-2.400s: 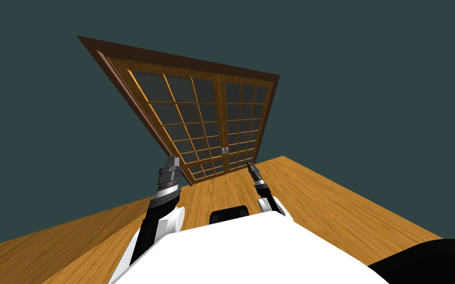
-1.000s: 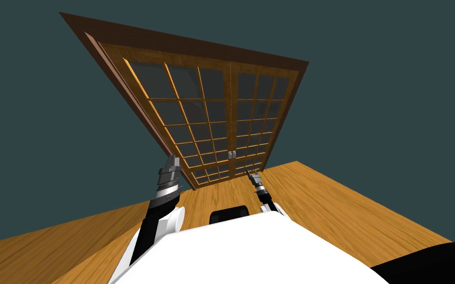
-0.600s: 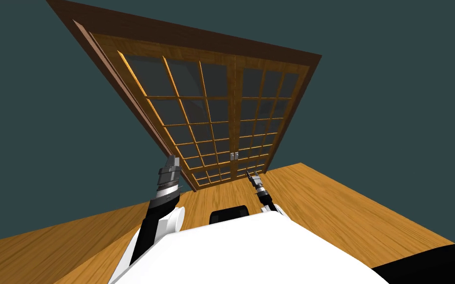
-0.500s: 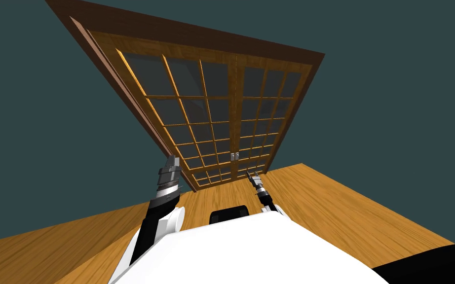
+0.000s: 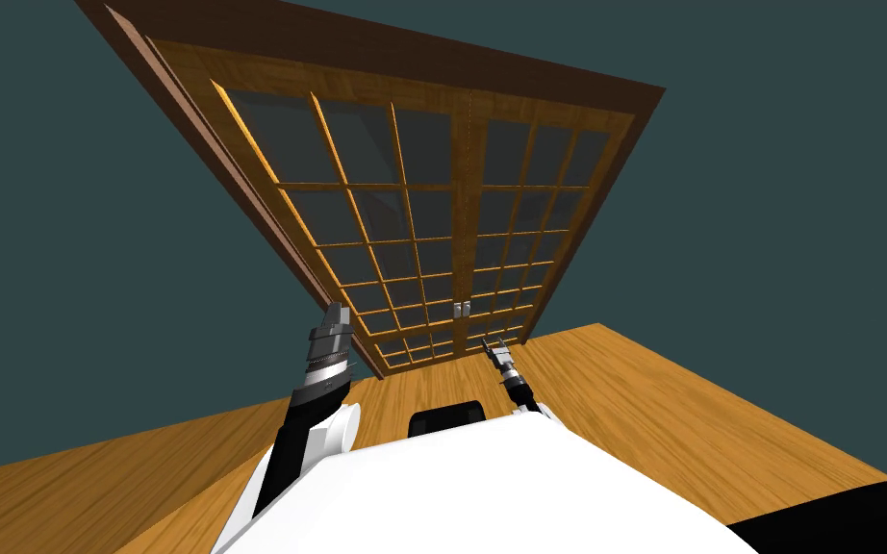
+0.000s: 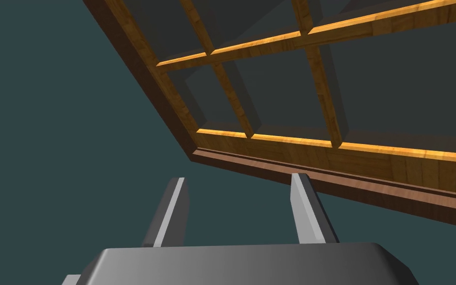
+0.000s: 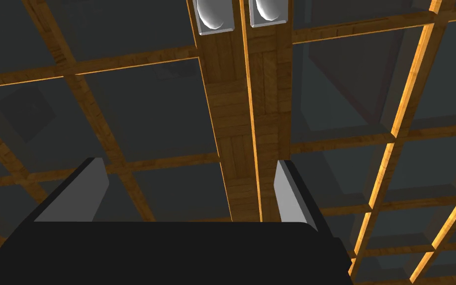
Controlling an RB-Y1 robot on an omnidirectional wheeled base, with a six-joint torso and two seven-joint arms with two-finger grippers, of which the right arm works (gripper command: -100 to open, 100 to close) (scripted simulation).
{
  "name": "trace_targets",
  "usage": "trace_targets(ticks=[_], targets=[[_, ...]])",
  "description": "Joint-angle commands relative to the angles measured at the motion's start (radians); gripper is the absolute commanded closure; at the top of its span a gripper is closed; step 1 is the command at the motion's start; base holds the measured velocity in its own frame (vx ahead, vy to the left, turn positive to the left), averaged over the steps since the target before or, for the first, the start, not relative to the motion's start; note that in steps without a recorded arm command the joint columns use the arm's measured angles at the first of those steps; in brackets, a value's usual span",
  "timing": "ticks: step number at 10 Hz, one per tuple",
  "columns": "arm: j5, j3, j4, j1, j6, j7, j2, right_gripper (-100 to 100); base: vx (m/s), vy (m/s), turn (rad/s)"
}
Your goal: Pull the door open
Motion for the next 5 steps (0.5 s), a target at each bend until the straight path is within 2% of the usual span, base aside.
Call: trace_targets(ticks=[1,3,5], targets=[[0.000,0.000,0.031,-0.007,-0.011,0.028,0.000,-100,0.101,0.040,0.042],[0.000,0.000,0.059,-0.014,-0.020,0.053,-0.003,-100,0.113,0.020,0.024],[-0.001,0.000,0.110,-0.027,-0.035,0.099,-0.008,-100,0.149,0.016,0.054]])
